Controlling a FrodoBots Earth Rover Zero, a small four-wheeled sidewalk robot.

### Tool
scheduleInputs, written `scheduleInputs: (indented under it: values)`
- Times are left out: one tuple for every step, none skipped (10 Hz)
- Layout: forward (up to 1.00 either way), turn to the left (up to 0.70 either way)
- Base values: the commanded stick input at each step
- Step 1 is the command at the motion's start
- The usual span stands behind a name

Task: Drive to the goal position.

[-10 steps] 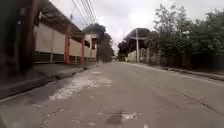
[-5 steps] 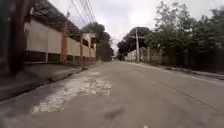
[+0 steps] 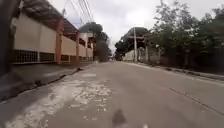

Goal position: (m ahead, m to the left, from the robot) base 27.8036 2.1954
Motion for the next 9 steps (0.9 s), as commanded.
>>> scheduleInputs:
  values:
    - [0.85,0.01]
    - [0.85,0.09]
    - [0.85,-0.02]
    - [0.85,-0.33]
    - [0.85,-0.26]
    - [0.85,0.01]
    - [0.85,0.02]
    - [0.85,0.01]
    - [0.85,0.05]
